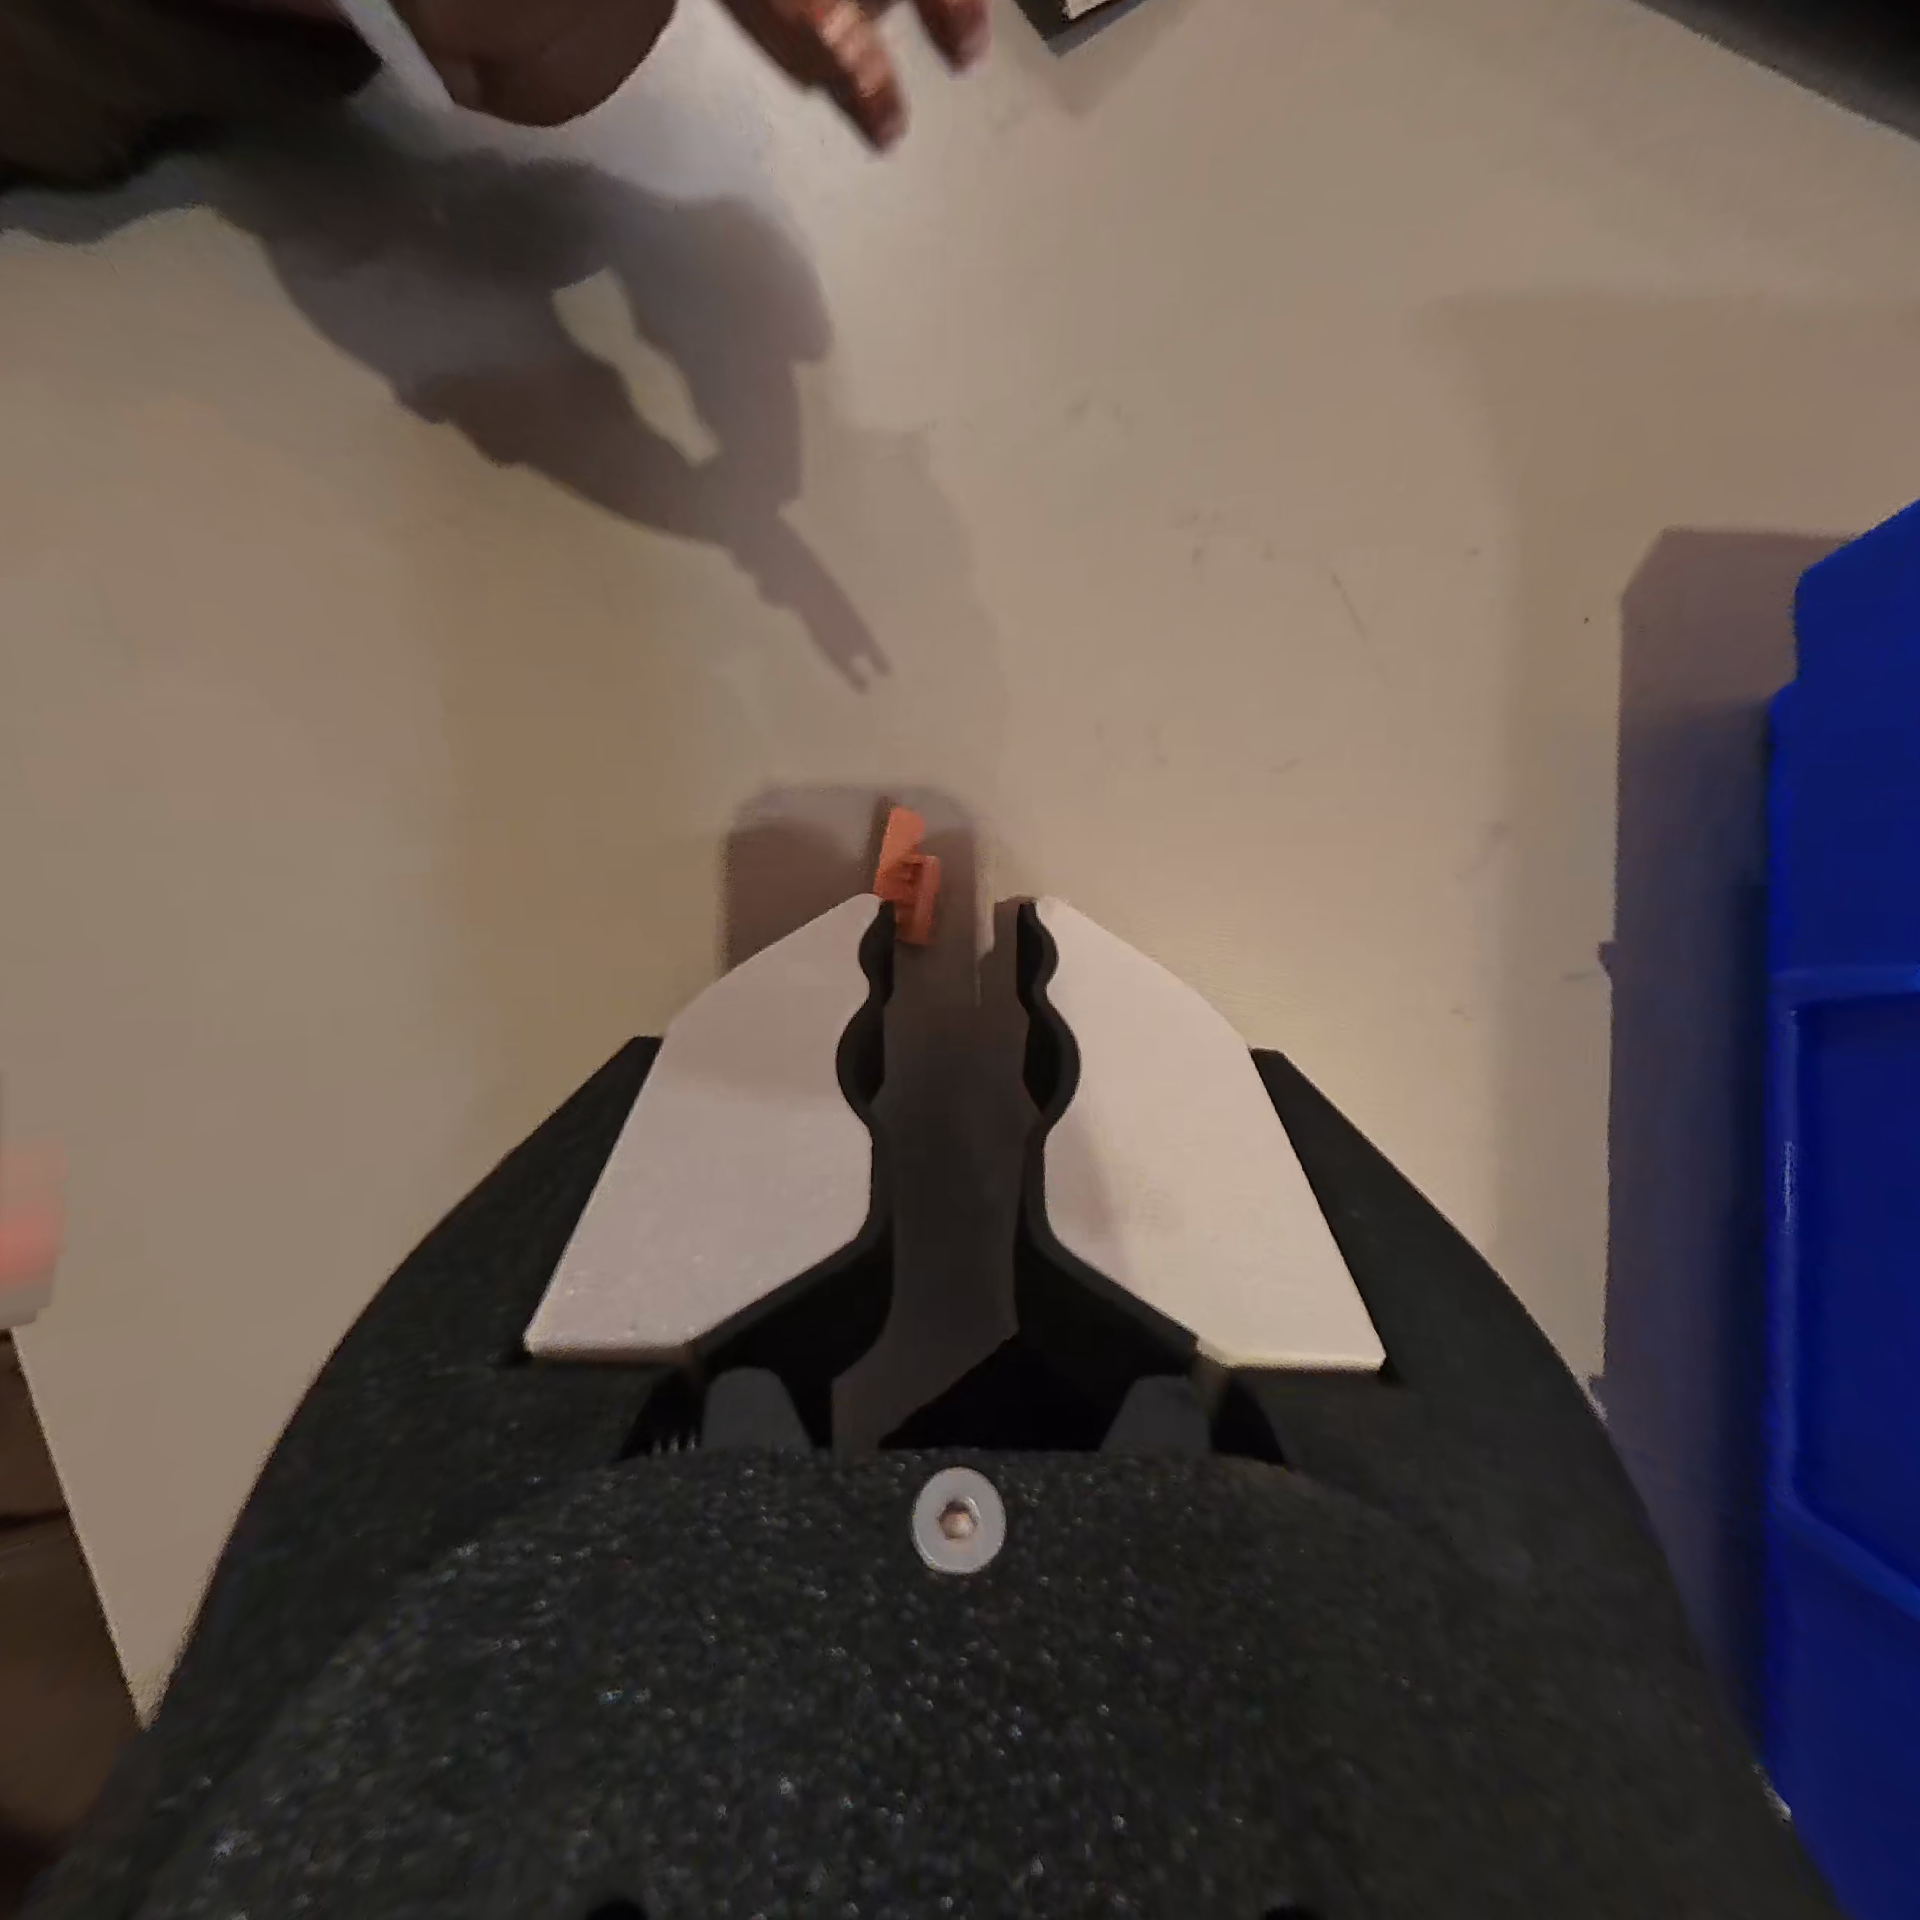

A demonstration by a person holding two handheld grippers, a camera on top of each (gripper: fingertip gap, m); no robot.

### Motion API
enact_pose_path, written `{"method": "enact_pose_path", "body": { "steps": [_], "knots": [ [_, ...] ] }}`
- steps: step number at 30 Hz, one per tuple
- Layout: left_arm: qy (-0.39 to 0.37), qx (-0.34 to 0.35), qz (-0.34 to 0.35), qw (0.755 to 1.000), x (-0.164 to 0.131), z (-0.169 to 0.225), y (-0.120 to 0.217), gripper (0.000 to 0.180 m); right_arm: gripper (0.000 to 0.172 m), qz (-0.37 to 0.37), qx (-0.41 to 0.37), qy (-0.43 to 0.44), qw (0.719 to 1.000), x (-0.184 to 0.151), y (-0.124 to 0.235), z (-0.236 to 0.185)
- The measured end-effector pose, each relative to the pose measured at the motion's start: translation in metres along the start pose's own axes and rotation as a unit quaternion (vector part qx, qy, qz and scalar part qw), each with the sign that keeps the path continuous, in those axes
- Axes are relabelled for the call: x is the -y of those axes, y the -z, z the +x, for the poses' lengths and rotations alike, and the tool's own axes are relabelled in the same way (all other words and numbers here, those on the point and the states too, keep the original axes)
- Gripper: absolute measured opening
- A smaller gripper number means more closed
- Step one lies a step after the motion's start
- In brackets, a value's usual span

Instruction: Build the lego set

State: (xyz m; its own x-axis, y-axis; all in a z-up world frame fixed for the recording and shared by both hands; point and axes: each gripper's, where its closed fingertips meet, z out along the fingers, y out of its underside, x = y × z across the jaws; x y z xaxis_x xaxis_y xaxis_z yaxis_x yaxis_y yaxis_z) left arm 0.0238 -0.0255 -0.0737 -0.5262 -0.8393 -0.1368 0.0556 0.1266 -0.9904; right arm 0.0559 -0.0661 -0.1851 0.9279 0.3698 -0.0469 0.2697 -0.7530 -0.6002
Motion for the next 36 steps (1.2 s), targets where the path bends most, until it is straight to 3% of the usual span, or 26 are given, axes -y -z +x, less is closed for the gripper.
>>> {"method": "enact_pose_path", "body": {
  "steps": [10, 19, 29, 36],
  "knots": [
    [-0.003, -0.001, -0.003, 1.0, 0.0, 0.001, 0.0, 0.008, 0.004, -0.021, -0.059, 0.1, 0.993, 0.0, -0.001, -0.009],
    [-0.003, -0.008, -0.007, 1.0, -0.002, 0.003, -0.001, 0.008, 0.002, -0.02, -0.086, 0.16, 0.983, 0.002, 0.003, -0.013],
    [0.023, -0.035, -0.008, 0.999, -0.007, 0.011, -0.005, 0.008, 0.003, 0.123, -0.181, 0.205, 0.954, 0.068, 0.087, 0.007],
    [0.041, -0.051, -0.009, 0.998, -0.009, 0.015, -0.007, 0.008, 0.002, 0.123, -0.196, 0.245, 0.941, 0.092, 0.093, 0.004]
  ]
}}
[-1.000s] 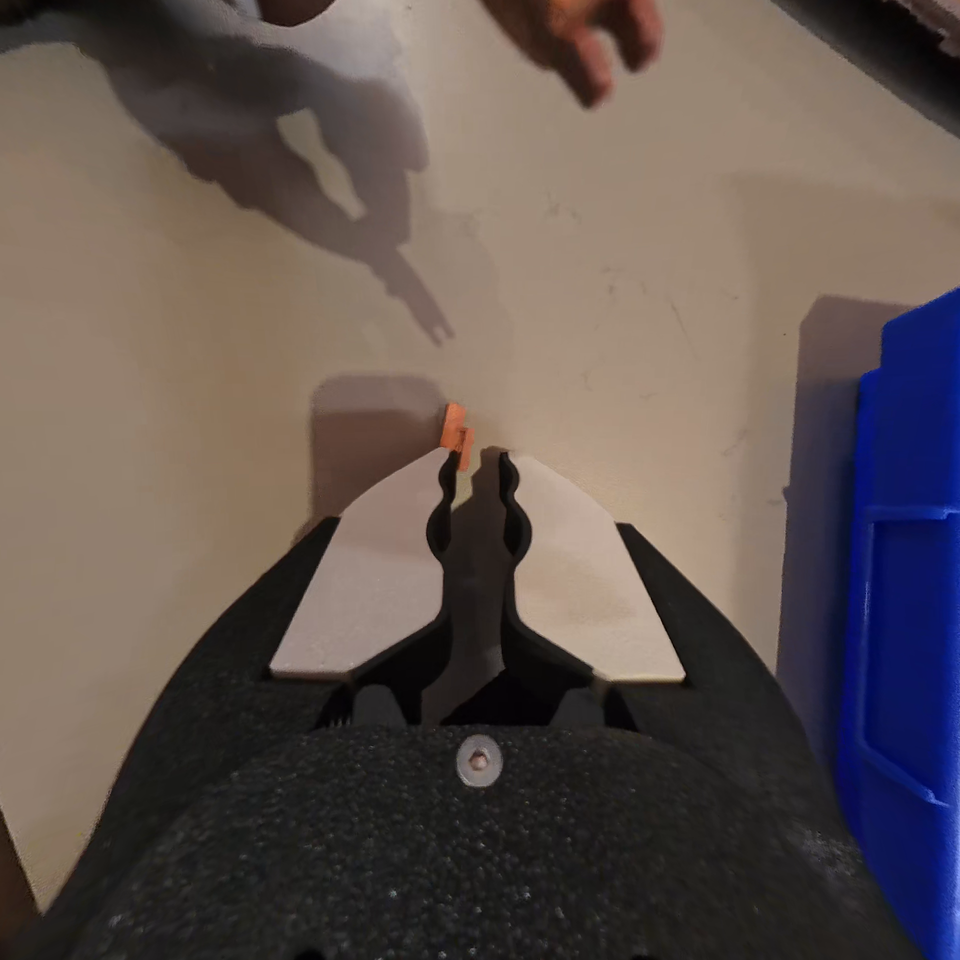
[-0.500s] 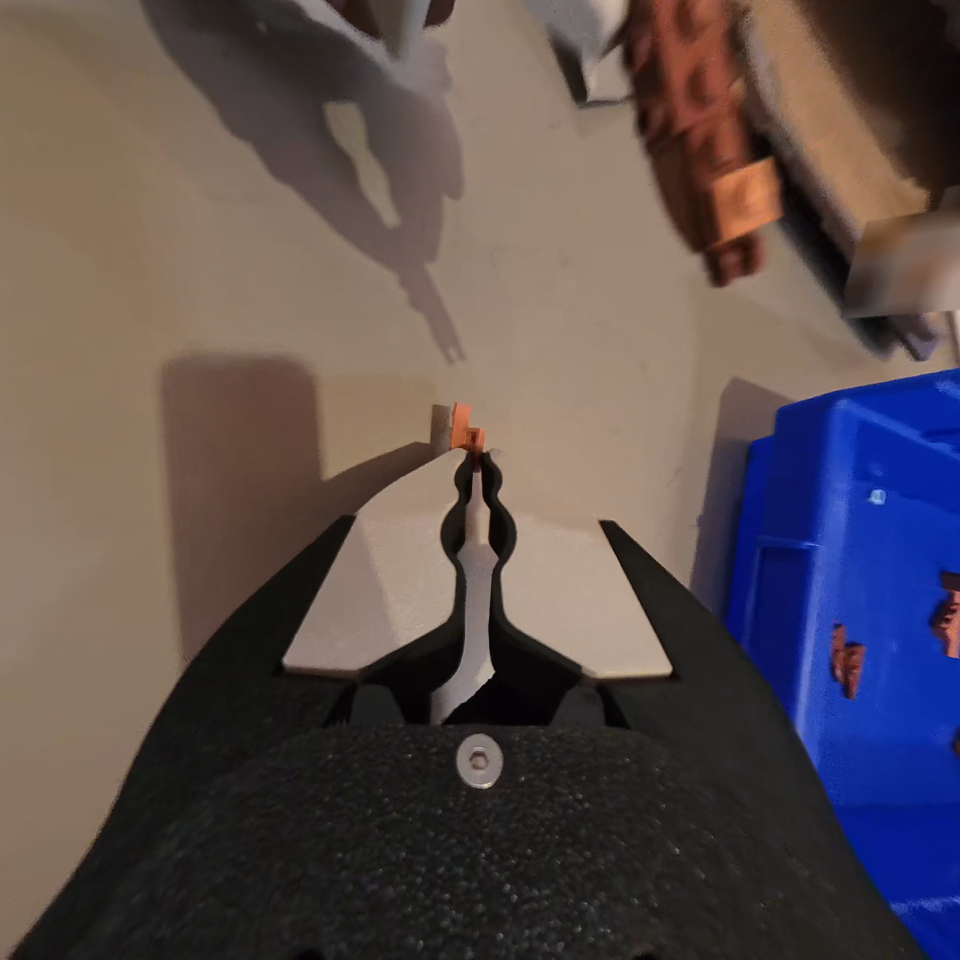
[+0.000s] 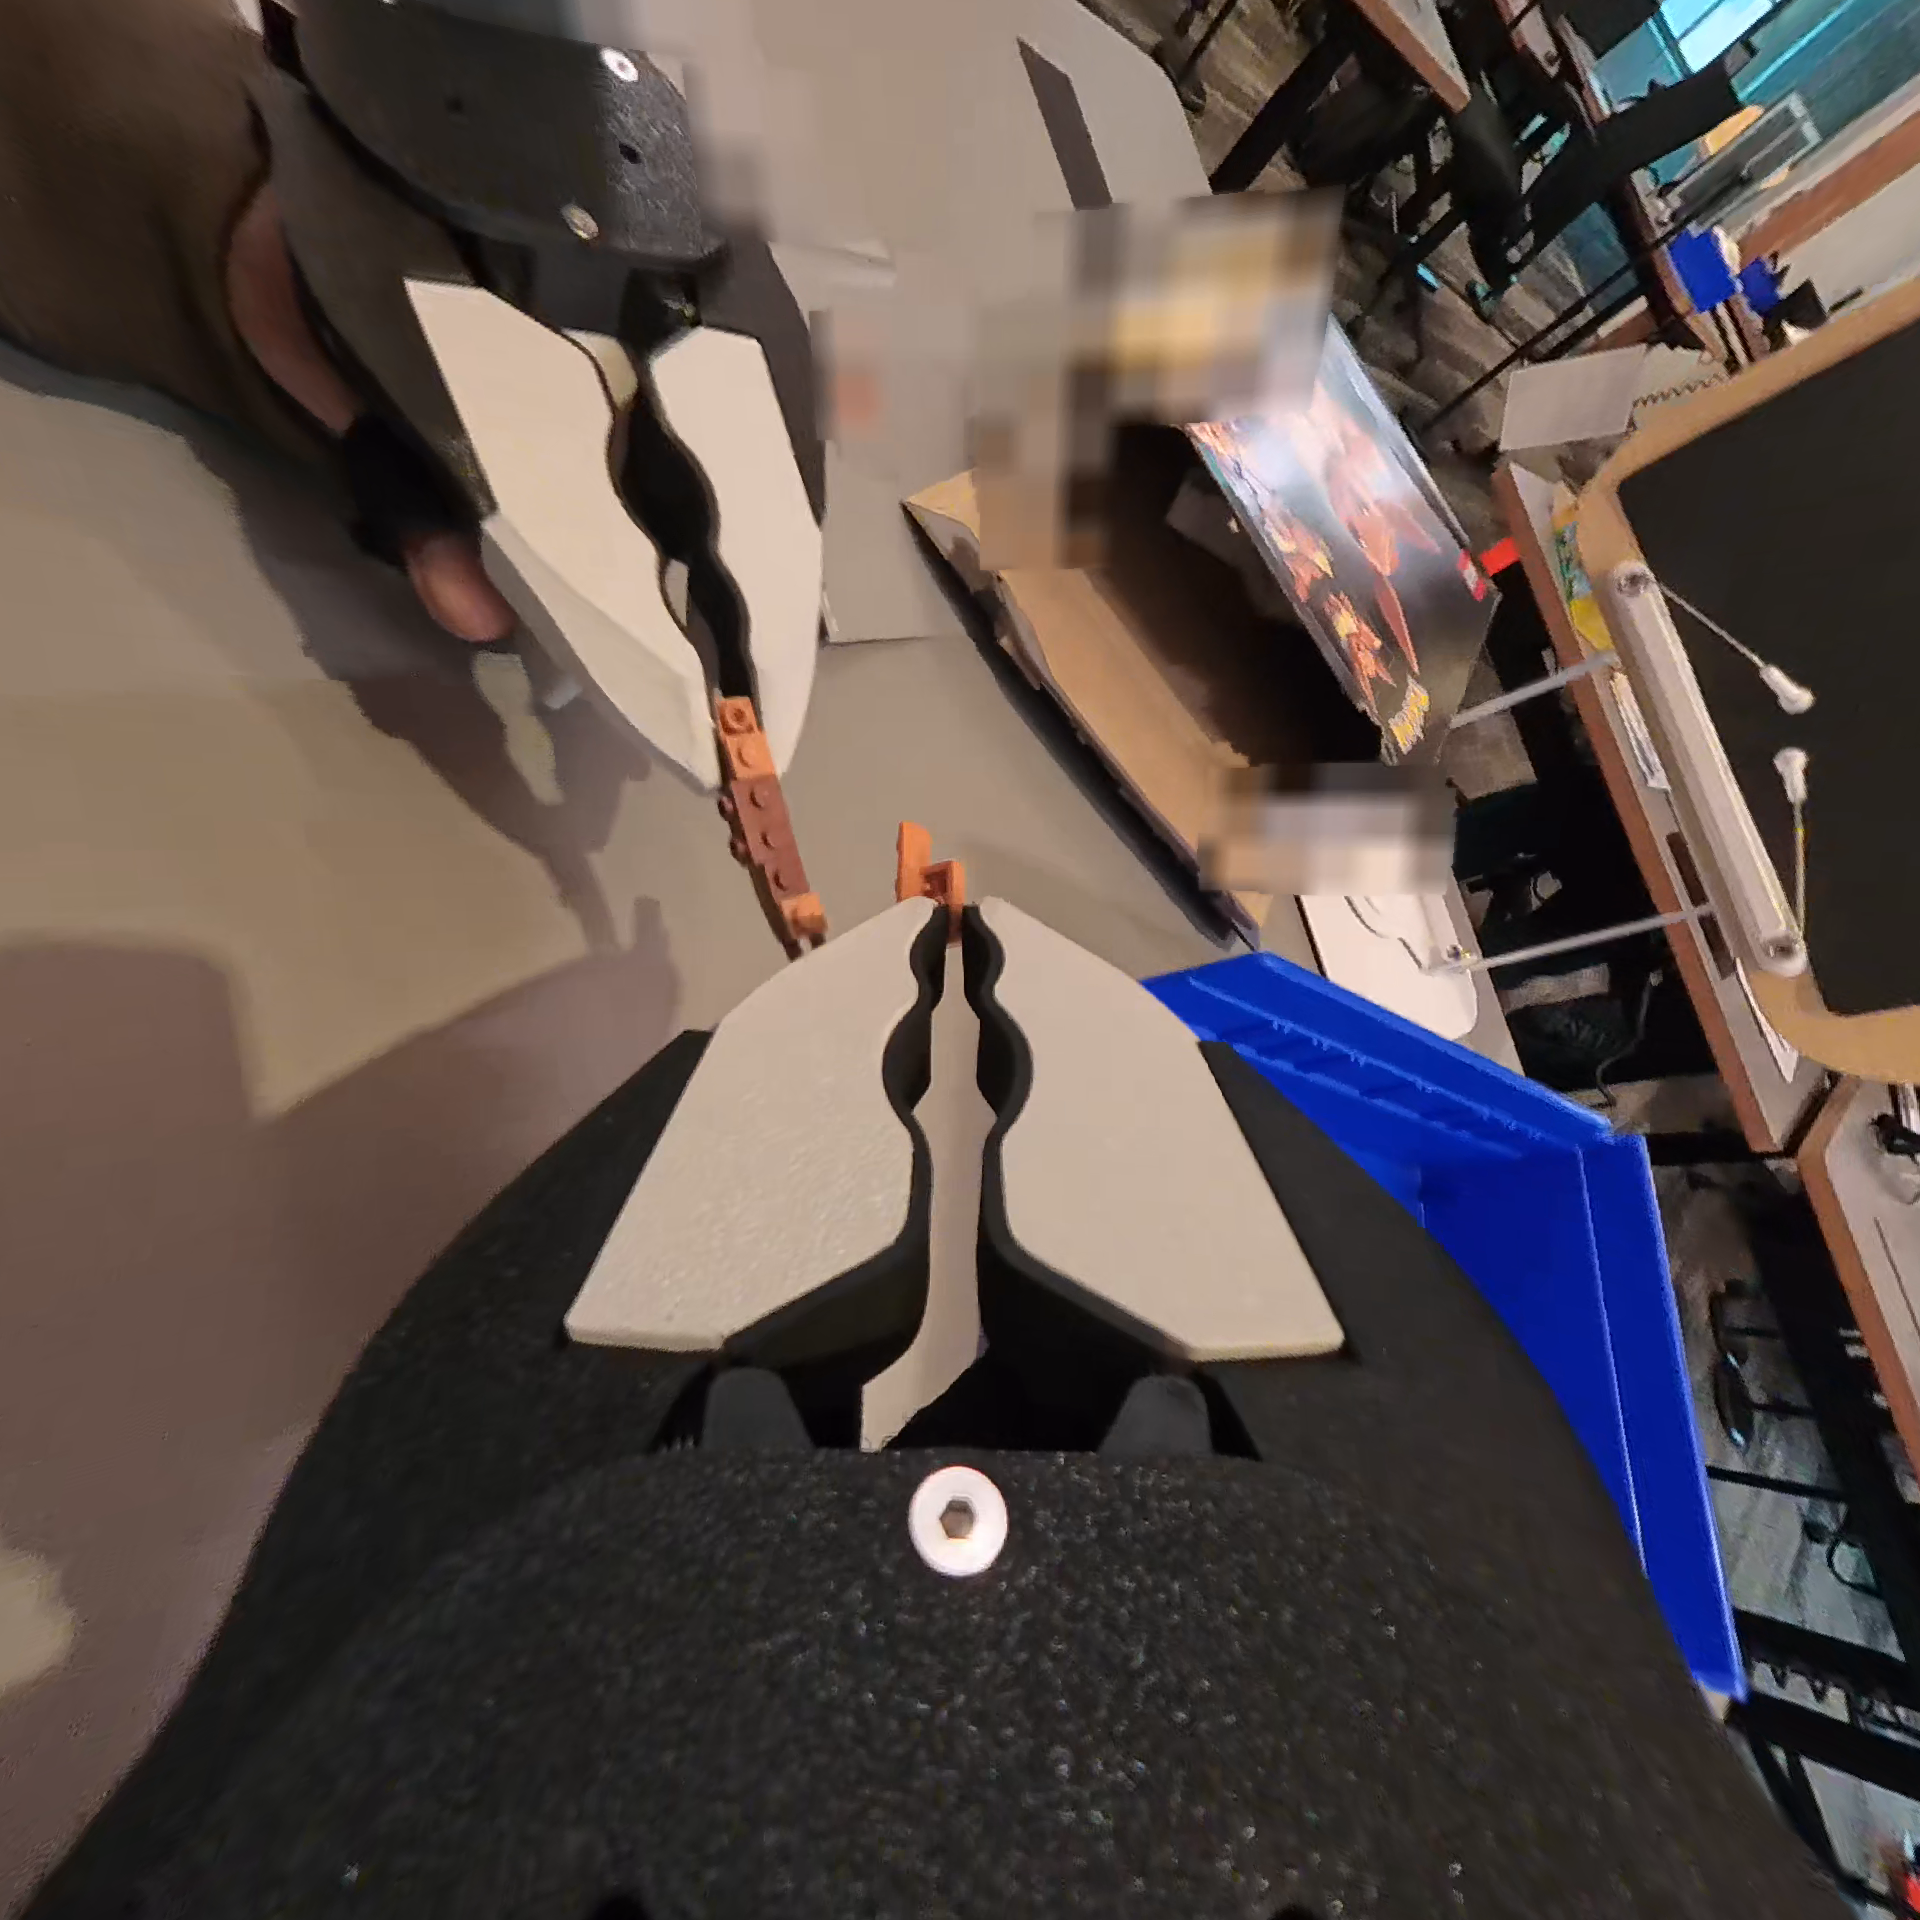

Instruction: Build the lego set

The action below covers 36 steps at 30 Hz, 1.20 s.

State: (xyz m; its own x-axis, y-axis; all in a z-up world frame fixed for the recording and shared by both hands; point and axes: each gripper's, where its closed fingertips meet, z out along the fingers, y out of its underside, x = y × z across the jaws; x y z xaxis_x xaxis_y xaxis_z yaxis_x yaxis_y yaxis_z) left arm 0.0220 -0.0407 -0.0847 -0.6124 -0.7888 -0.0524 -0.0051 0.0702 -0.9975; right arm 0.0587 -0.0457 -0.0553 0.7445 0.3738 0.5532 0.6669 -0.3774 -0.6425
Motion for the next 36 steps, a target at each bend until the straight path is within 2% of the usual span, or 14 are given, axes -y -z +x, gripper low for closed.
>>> {"method": "enact_pose_path", "body": {
  "steps": [11, 23, 31, 36],
  "knots": [
    [0.001, -0.001, 0.008, 1.0, 0.003, 0.001, 0.0, 0.008, 0.002, 0.005, 0.007, 0.043, 0.999, 0.015, -0.013, -0.018],
    [-0.001, -0.002, 0.014, 1.0, 0.005, 0.002, 0.0, 0.008, 0.002, 0.036, -0.03, 0.028, 0.998, 0.014, -0.006, -0.004],
    [-0.005, -0.001, 0.004, 1.0, -0.001, 0.003, -0.003, 0.008, 0.002, 0.09, -0.061, -0.028, 0.994, -0.009, -0.012, 0.01],
    [-0.009, -0.005, -0.002, 1.0, -0.004, 0.004, -0.006, 0.008, 0.002, 0.094, -0.061, -0.062, 0.992, -0.031, -0.017, 0.015]
  ]
}}
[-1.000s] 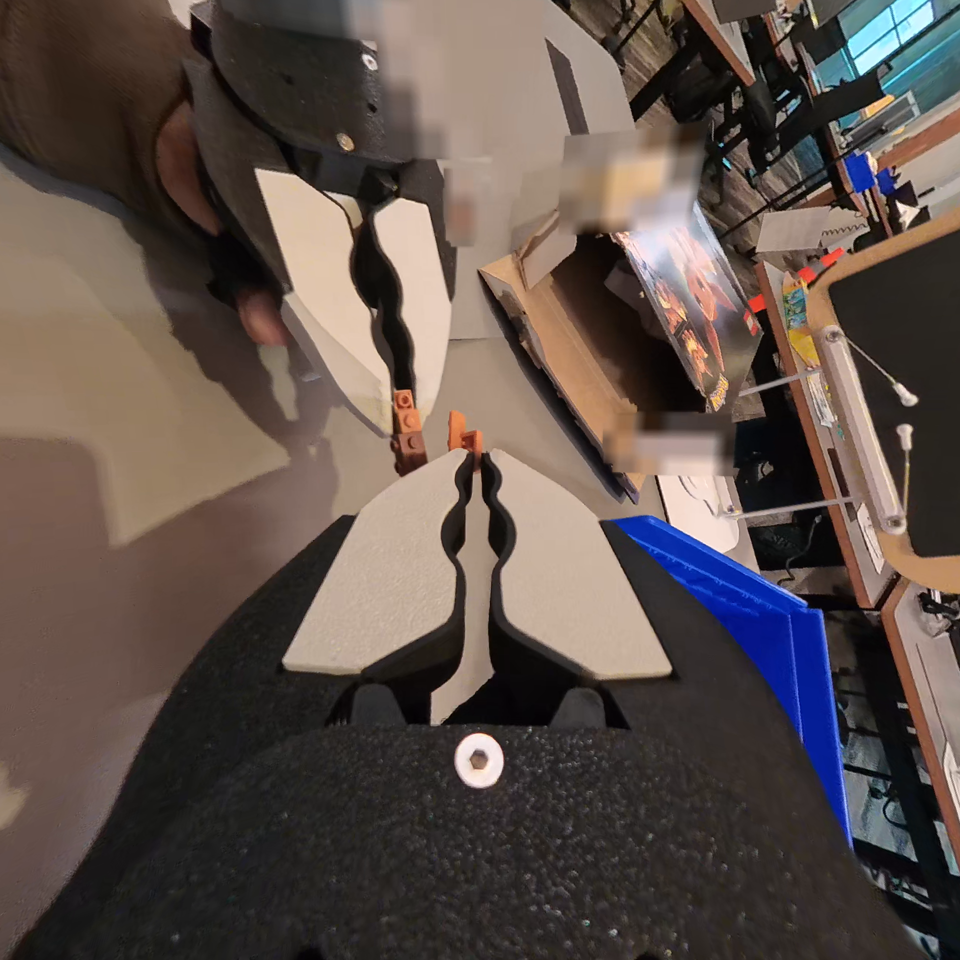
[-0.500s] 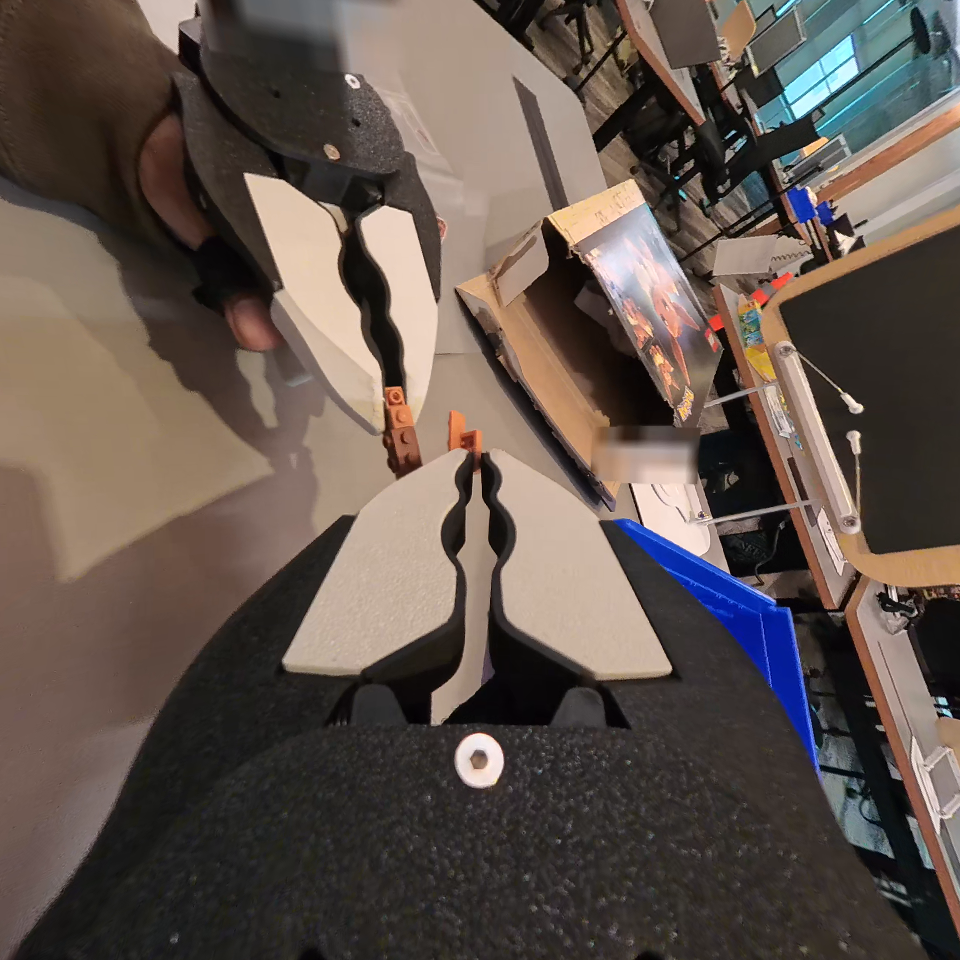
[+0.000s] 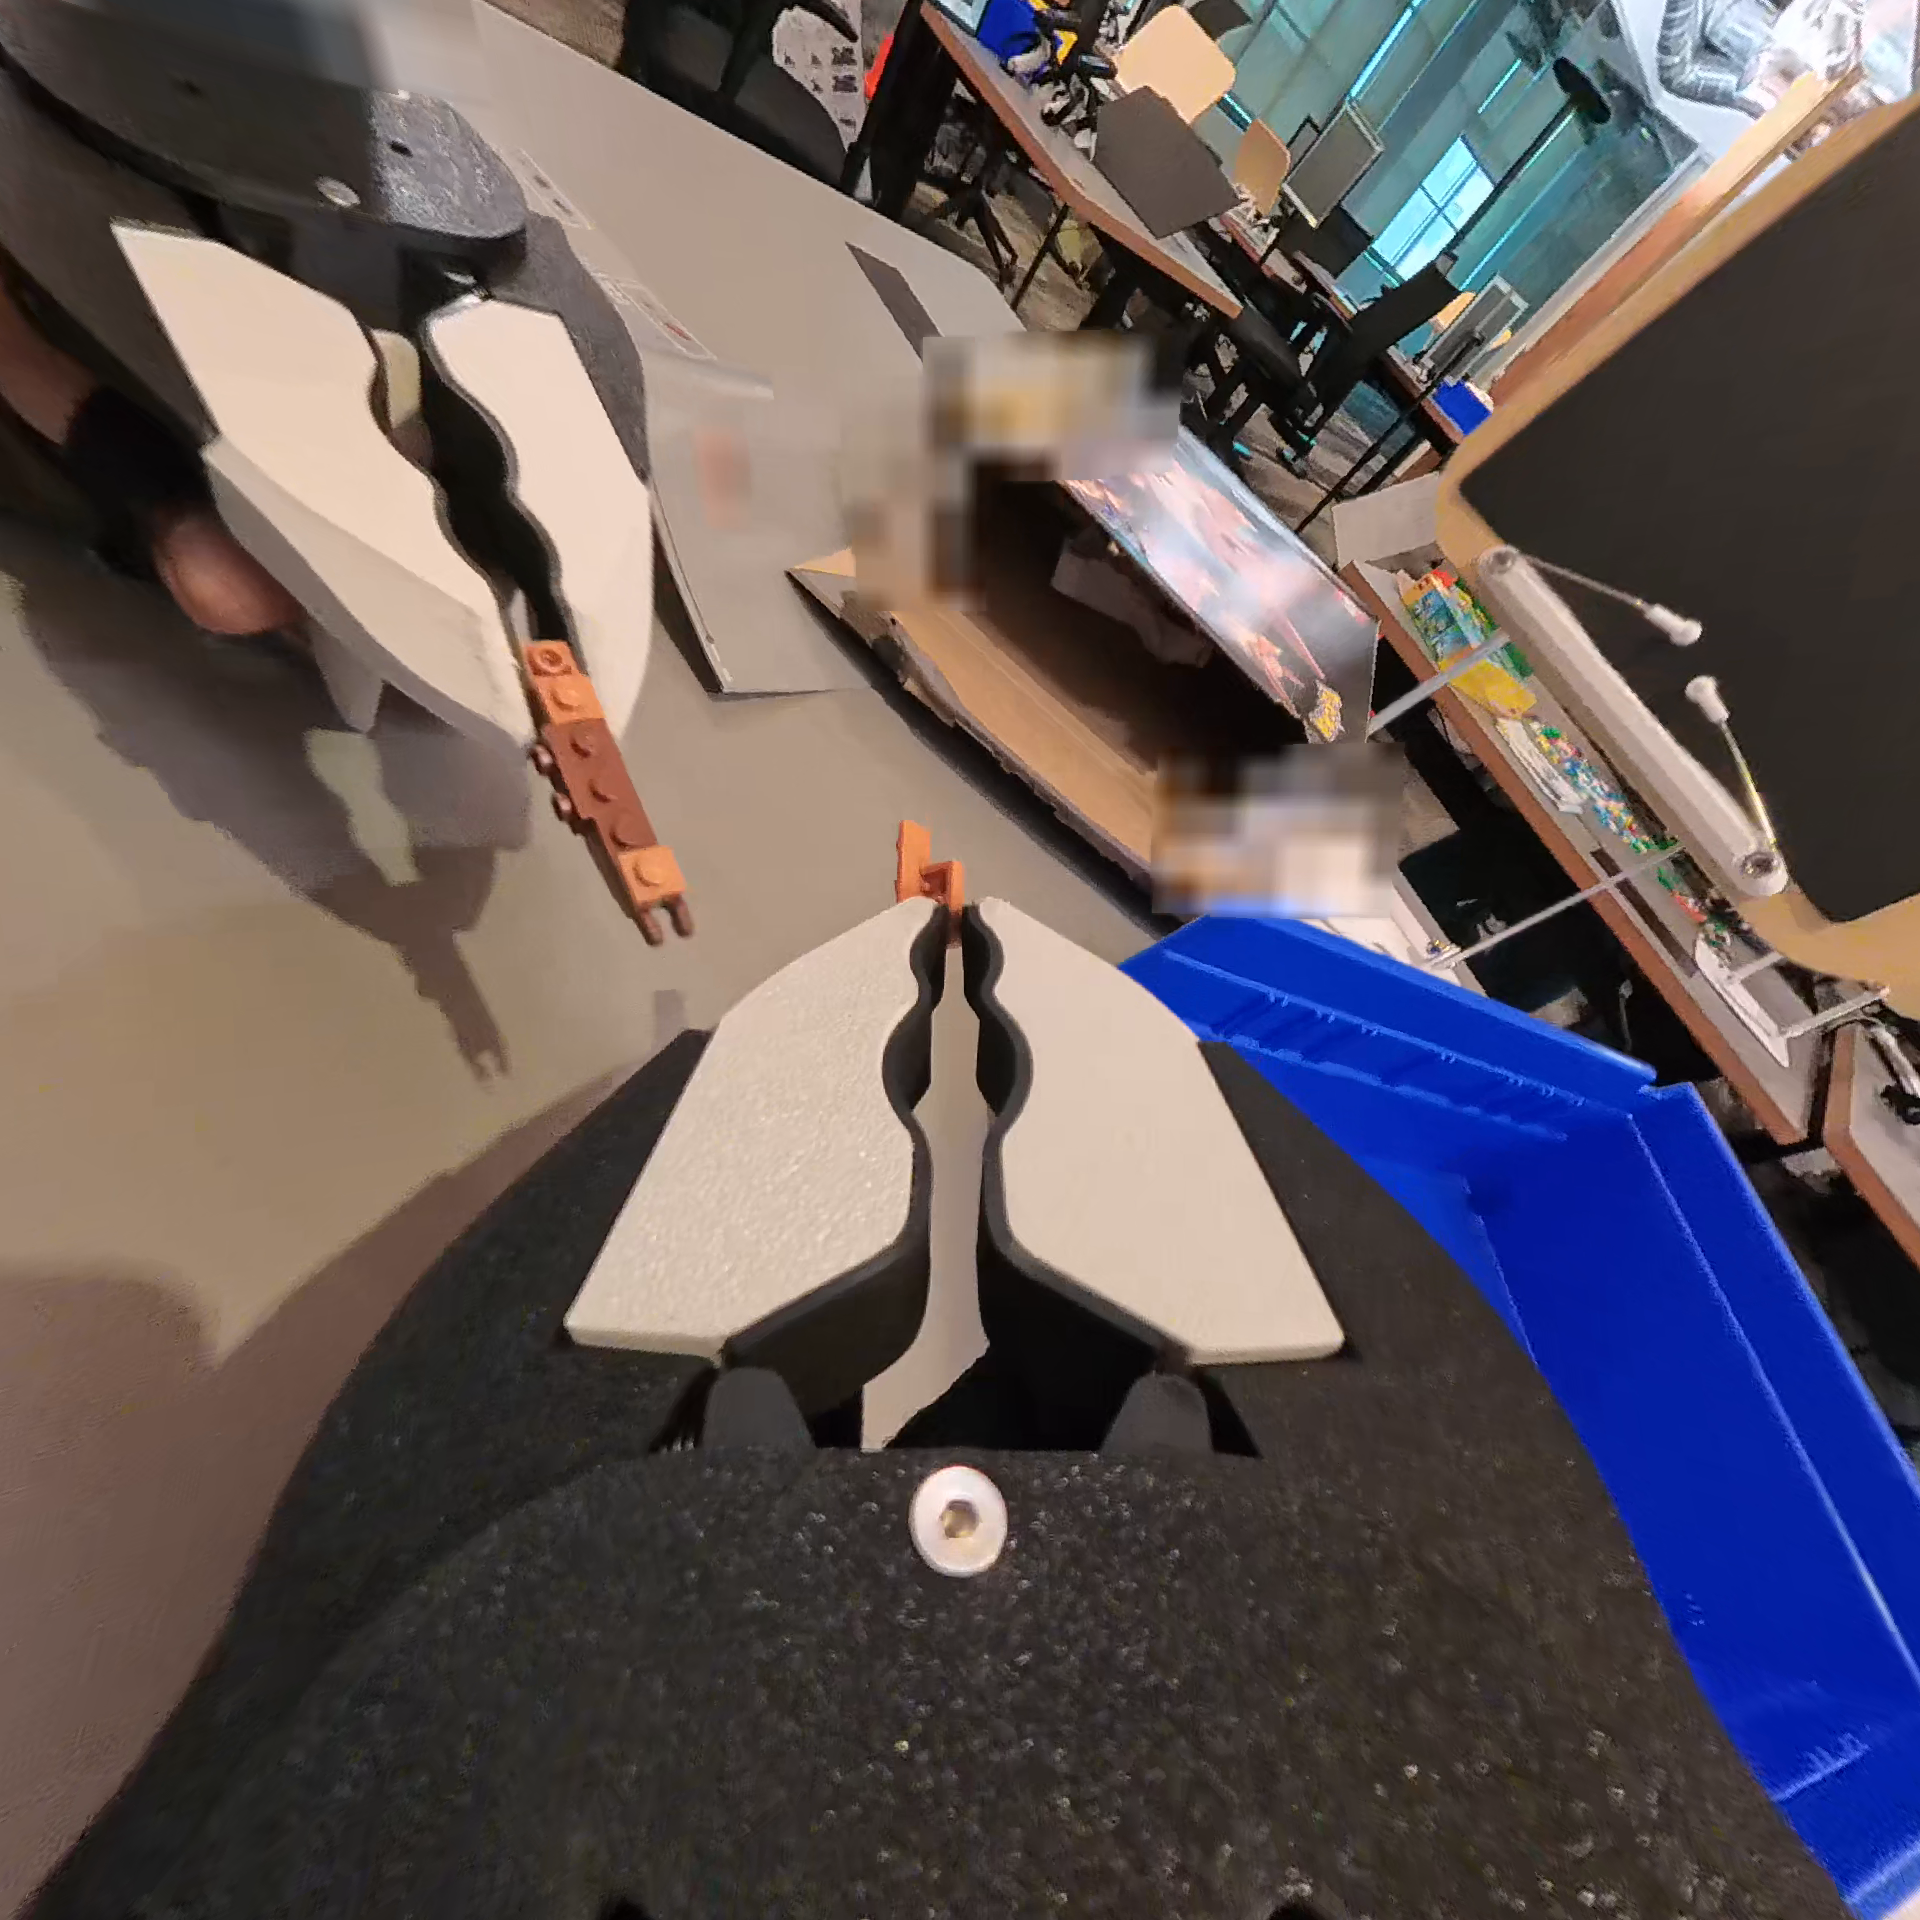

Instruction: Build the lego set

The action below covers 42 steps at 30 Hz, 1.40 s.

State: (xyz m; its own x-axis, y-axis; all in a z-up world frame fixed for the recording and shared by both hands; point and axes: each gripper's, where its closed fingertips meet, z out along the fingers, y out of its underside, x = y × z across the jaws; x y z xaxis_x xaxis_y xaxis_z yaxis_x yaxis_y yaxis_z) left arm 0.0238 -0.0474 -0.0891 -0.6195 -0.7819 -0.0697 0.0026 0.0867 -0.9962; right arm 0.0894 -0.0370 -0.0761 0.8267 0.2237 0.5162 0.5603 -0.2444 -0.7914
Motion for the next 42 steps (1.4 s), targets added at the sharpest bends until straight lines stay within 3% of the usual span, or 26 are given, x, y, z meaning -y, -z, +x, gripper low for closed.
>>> {"method": "enact_pose_path", "body": {
  "steps": [42],
  "knots": [
    [-0.009, 0.003, 0.016, 1.0, 0.0078, 0.0006, 0.0031, 0.008, 0.002, -0.001, 0.003, 0.004, 1.0, -0.0043, -0.0033, -0.0059]
  ]
}}
